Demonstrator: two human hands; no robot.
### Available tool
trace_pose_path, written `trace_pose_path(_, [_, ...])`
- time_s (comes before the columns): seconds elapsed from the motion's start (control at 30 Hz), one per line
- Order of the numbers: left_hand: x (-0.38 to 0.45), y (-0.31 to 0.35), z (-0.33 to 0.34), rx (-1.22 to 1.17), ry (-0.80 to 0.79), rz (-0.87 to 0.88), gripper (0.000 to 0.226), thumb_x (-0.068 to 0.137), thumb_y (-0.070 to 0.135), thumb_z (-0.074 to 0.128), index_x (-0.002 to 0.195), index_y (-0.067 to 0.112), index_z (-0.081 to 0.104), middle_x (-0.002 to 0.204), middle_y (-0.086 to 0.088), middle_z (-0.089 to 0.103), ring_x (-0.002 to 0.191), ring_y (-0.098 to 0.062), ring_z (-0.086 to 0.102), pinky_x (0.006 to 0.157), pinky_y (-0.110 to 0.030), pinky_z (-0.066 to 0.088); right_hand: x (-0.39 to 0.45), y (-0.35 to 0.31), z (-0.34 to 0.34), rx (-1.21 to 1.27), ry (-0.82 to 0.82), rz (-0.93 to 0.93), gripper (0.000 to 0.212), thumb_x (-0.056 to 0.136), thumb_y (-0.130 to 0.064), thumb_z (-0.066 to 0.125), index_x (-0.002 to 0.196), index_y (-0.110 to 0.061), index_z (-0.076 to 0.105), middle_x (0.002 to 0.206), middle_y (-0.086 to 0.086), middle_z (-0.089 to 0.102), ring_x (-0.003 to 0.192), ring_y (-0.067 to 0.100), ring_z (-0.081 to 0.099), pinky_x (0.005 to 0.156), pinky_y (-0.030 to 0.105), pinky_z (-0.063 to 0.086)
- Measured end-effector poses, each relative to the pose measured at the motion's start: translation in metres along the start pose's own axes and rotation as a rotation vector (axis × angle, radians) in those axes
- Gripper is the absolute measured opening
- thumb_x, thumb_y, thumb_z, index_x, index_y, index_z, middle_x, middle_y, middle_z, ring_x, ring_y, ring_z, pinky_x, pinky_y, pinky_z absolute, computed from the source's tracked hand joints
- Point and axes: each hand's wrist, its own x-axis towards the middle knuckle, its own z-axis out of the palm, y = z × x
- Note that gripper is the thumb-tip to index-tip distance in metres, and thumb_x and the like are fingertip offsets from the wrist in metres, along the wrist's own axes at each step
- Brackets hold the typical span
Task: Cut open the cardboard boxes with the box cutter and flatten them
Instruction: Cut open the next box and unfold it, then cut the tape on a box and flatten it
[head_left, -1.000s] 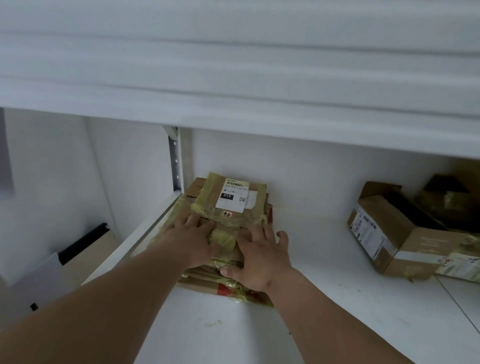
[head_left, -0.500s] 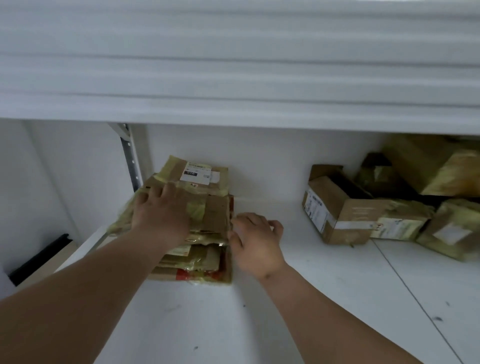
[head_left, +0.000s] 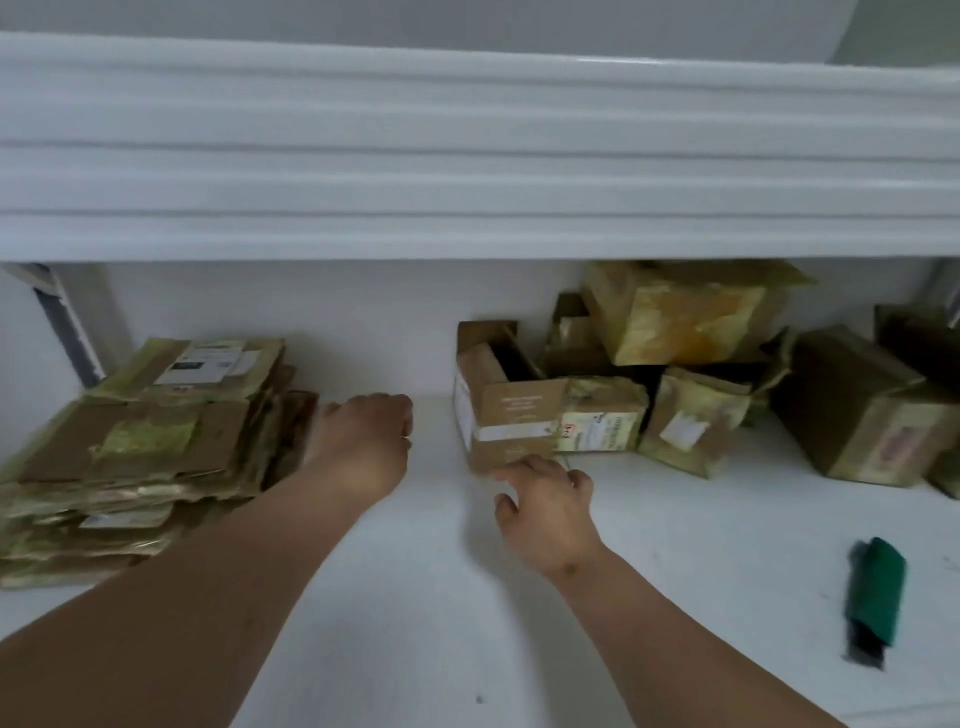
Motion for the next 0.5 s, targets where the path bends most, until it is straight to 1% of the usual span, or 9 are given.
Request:
trace_pose_path(0.07, [0.004,0.031,0.004,-0.027,-0.019,-0.011,0.009,0.096,0.029,0.051,0.087,0.027,0.05,0.096,0.007,0.059,0.088,-0.015,0.054,0.08,-0.03,0.038,-0.004,0.032,-0.012,-0.007,-0.001,0.047,0.037,0.096,-0.026,0.049,0.132,-0.031,0.057,0.132,-0.008,0.055,0.124,0.014,0.046,0.098,0.036,0.023])
trace_pose_path(0.17, [0.009,0.065,0.01,0.008,-0.039,-0.026,0.018,0.096,0.04,0.05,0.082,0.028,0.052,0.084,0.01,0.056,0.08,-0.014,0.052,0.08,-0.031,0.039,-0.007,0.062,-0.021,0.005,-0.019,0.058,0.04,0.096,-0.025,0.048,0.135,-0.032,0.054,0.133,-0.008,0.054,0.126,0.014,0.045,0.099,0.034,0.022])
trace_pose_path(0.23, [0.012,0.078,0.014,0.025,-0.066,-0.031,0.027,0.095,0.043,0.048,0.074,0.027,0.049,0.08,0.009,0.057,0.077,-0.014,0.053,0.078,-0.032,0.039,-0.007,0.072,-0.023,0.012,-0.035,0.047,0.04,0.097,-0.025,0.048,0.136,-0.032,0.054,0.134,-0.009,0.053,0.126,0.013,0.045,0.097,0.032,0.02])
trace_pose_path(0.33, [0.018,0.091,0.018,0.055,-0.098,-0.039,0.032,0.098,0.047,0.042,0.076,0.027,0.054,0.076,0.008,0.055,0.078,-0.014,0.055,0.076,-0.031,0.038,-0.003,0.086,-0.026,0.025,-0.039,0.046,0.04,0.097,-0.024,0.048,0.136,-0.032,0.055,0.133,-0.009,0.054,0.126,0.012,0.045,0.096,0.032,0.021])
trace_pose_path(0.4, [0.022,0.096,0.016,0.105,-0.105,-0.034,0.041,0.101,0.05,0.035,0.073,0.025,0.052,0.075,0.006,0.052,0.079,-0.016,0.053,0.077,-0.031,0.039,0.001,0.091,-0.026,0.043,-0.023,0.055,0.04,0.096,-0.024,0.048,0.135,-0.031,0.055,0.134,-0.009,0.054,0.126,0.012,0.046,0.096,0.031,0.021])
trace_pose_path(0.47, [0.027,0.097,0.017,0.171,-0.07,-0.011,0.041,0.104,0.045,0.03,0.071,0.026,0.046,0.072,0.004,0.051,0.078,-0.017,0.054,0.076,-0.031,0.043,0.007,0.092,-0.025,0.057,-0.017,0.062,0.04,0.096,-0.023,0.048,0.135,-0.03,0.056,0.135,-0.009,0.053,0.127,0.012,0.045,0.096,0.031,0.021])
trace_pose_path(0.5, [0.031,0.095,0.019,0.197,-0.044,0.002,0.037,0.105,0.039,0.03,0.075,0.027,0.047,0.072,0.004,0.05,0.078,-0.017,0.055,0.075,-0.032,0.045,0.01,0.091,-0.024,0.06,-0.016,0.063,0.039,0.096,-0.024,0.049,0.134,-0.029,0.056,0.136,-0.009,0.053,0.127,0.012,0.046,0.096,0.031,0.021])
